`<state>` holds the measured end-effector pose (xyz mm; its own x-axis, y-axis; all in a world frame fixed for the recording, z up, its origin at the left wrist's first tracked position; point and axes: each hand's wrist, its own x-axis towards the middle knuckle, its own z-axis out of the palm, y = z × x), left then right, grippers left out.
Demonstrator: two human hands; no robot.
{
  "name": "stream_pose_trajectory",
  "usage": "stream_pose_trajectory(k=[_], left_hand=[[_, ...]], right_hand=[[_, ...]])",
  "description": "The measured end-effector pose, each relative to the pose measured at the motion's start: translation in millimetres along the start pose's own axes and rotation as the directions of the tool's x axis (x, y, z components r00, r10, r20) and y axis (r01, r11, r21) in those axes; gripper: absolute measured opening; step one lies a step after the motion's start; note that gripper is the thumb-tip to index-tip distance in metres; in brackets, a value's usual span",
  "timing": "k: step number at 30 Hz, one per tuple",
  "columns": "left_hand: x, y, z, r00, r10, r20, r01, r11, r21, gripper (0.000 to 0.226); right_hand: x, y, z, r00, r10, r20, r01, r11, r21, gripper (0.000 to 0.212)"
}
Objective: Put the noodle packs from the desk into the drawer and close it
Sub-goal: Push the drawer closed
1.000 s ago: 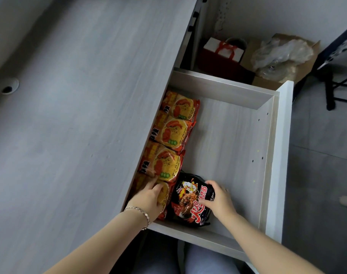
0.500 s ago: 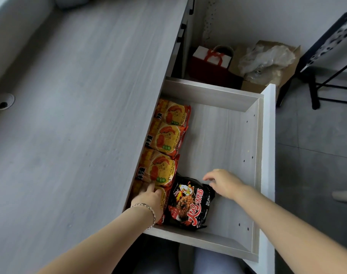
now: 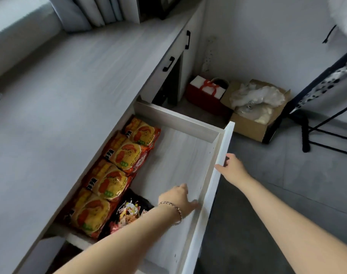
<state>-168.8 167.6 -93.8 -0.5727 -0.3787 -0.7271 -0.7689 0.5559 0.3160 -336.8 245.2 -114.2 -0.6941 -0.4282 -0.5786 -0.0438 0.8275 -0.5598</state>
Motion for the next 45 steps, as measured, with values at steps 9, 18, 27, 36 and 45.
stream_pose_trajectory(k=[9,18,27,36,45], left_hand=[[24,57,20,0.998,-0.052,-0.037,0.058,0.978,0.201,0.038],[27,10,-12,0.978,-0.156,-0.141,0.178,0.971,0.162,0.023],[22,-65,-56,0.828,-0.484,-0.282,0.452,0.875,-0.171,0.02],[40,-128,-102,0.662,-0.72,0.21,0.13,-0.167,-0.977,0.035],[44,-166,-121,0.745,-0.494,0.449,-0.318,-0.854,-0.412,0.025]], right_hand=[[22,6,-1,0.984,-0.025,0.176,0.021,0.999,0.027,0.068],[21,-42,10,0.94,-0.099,0.327,0.172,0.964,-0.205,0.061],[18,-140,72,0.848,-0.133,0.513,0.25,0.954,-0.166,0.059],[25,-233,137,0.803,-0.061,0.593,0.061,0.998,0.019,0.064],[56,-267,197,0.718,0.094,0.689,-0.439,0.83,0.344,0.041]])
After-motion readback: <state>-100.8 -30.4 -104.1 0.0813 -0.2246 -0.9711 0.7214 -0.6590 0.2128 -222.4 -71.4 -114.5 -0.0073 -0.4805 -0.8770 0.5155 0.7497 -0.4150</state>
